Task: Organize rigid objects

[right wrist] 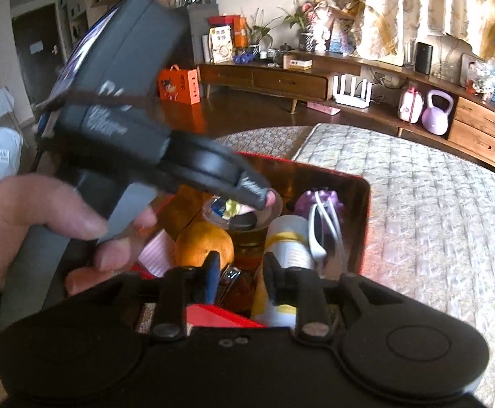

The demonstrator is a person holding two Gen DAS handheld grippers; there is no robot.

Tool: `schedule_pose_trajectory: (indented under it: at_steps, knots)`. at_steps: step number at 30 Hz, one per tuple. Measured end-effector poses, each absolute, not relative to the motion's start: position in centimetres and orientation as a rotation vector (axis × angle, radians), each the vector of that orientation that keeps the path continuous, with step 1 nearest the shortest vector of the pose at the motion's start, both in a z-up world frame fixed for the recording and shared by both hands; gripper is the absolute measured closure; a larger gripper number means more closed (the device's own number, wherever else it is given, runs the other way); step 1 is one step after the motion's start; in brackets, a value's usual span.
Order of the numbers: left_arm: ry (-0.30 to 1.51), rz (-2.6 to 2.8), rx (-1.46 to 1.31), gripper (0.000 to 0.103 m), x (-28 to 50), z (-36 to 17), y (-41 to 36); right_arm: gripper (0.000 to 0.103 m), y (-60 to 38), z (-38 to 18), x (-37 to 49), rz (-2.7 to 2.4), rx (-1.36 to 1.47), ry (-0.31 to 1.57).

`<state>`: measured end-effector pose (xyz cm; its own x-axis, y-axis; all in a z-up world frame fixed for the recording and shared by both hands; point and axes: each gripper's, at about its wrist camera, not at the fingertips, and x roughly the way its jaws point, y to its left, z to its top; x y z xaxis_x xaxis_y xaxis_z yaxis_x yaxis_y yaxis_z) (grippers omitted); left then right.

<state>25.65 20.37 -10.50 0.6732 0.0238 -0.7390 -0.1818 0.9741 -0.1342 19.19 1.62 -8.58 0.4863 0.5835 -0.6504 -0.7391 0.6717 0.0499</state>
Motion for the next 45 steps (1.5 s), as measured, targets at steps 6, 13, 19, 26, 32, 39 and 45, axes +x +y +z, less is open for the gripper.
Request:
schedule_pose_trajectory:
  at_steps: [6,13,19,26,32,39,45]
  knots:
    - [0.803,0.114,-0.192,0.087,23.7,-9.1,20.0,0.065,-0.1,-7.4,19.0,0.785,-0.213,0.675]
    - [0.792,0.104,-0.191,0.087,21.3,-7.3,19.2,0.057,-1.8,-6.1,18.8,0.757,-0.168,0.660]
    - [0.768,0.120,-0.180,0.087,18.9,-6.0,18.2,0.042,-3.5,-5.3,18.1,0.734,-0.153,0.627]
    - [0.731,0.139,-0.159,0.080,16.2,-4.7,17.1,0.026,-5.0,-4.6,17.3,0.731,-0.132,0.604]
    - [0.671,0.163,-0.145,0.031,13.9,-3.8,16.2,0.015,-6.1,-3.9,16.4,0.736,-0.121,0.581]
    - [0.641,0.172,-0.132,0.025,11.6,-3.0,15.4,0.000,-8.1,-2.9,15.4,0.731,-0.064,0.539]
    - [0.622,0.162,-0.160,0.018,9.8,-2.7,14.6,0.000,-9.2,-2.5,14.7,0.704,-0.033,0.523]
